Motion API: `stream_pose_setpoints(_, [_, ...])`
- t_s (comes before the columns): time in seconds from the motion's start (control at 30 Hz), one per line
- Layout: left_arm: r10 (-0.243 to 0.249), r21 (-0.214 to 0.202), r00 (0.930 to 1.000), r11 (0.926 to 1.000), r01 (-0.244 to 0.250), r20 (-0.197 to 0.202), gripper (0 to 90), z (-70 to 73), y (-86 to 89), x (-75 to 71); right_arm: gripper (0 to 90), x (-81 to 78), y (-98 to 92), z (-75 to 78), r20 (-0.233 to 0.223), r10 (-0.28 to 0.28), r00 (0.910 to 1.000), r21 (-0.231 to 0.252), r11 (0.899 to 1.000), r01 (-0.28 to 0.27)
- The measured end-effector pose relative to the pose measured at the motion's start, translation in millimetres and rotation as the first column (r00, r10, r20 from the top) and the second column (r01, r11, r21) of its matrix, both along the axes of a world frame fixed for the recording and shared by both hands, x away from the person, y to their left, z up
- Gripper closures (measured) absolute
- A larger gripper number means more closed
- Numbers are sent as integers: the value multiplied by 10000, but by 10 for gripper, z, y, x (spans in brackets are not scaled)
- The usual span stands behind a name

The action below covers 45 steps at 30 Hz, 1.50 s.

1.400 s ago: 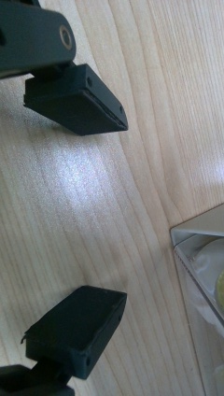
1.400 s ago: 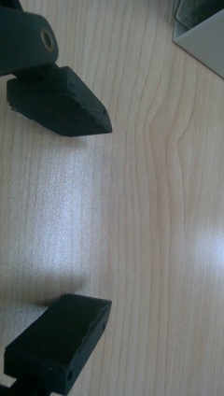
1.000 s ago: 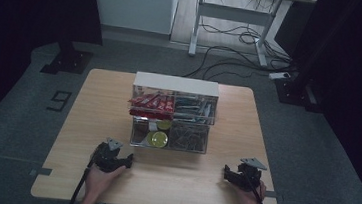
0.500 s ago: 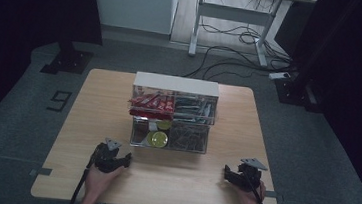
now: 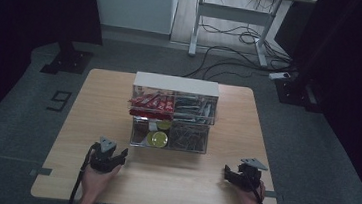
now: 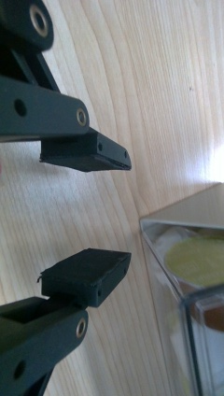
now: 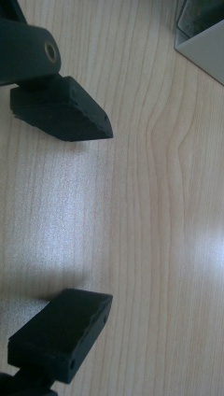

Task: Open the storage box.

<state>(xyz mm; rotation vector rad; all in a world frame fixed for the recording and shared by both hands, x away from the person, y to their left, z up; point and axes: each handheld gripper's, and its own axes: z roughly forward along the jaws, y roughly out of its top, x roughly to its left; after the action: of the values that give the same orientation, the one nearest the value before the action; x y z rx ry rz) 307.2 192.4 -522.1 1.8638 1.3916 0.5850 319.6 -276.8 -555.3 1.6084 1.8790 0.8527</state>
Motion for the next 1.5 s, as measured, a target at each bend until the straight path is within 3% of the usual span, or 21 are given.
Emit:
stream_pose_setpoints(0.13, [-132, -297, 9999, 9995, 135, 100, 546, 37, 11, -17, 169, 0, 0, 0, -1, 0, 10000, 1, 10000, 0])
stream_pose_setpoints(0.27, [-464, -691, 9986, 9965, 480, 245, 681, 100, 26, -42, 169, 0, 1, 0, 1, -5, 10000, -9, 10000, 5])
stream_pose_setpoints(0.33, [-505, -834, 9982, 9951, 531, 331, 699, 124, 28, -52, 170, -1, 1, 0, 2, -5, 10000, -13, 10000, 5])
stream_pose_setpoints(0.6, [-666, -1209, 9950, 9898, 753, 747, 811, 248, 58, -107, 172, -4, 0, 0, 9, -19, 10000, -1, 10000, 19])
stream_pose_setpoints(0.77, [-800, -1330, 9939, 9870, 897, 764, 873, 292, 54, -119, 172, -4, 1, 0, 7, -25, 10000, -3, 10000, 25])
stream_pose_setpoints(1.13, [-1102, -1844, 9865, 9740, 1315, 1213, 900, 460, 41, -173, 175, -14, -2, 0, 14, -83, 10000, 1, 10000, 83])
stream_pose_setpoints(1.2, [-1184, -2021, 9855, 9691, 1413, 1215, 900, 523, 36, -189, 175, -14, -2, 1, 5, -87, 10000, 1, 10000, 87])
stream_pose_setpoints(1.5, [-1405, -2146, 9835, 9631, 1623, 1136, 900, 614, -10, -186, 175, -14, -2, 0, 12, -83, 10000, 8, 10000, 83])
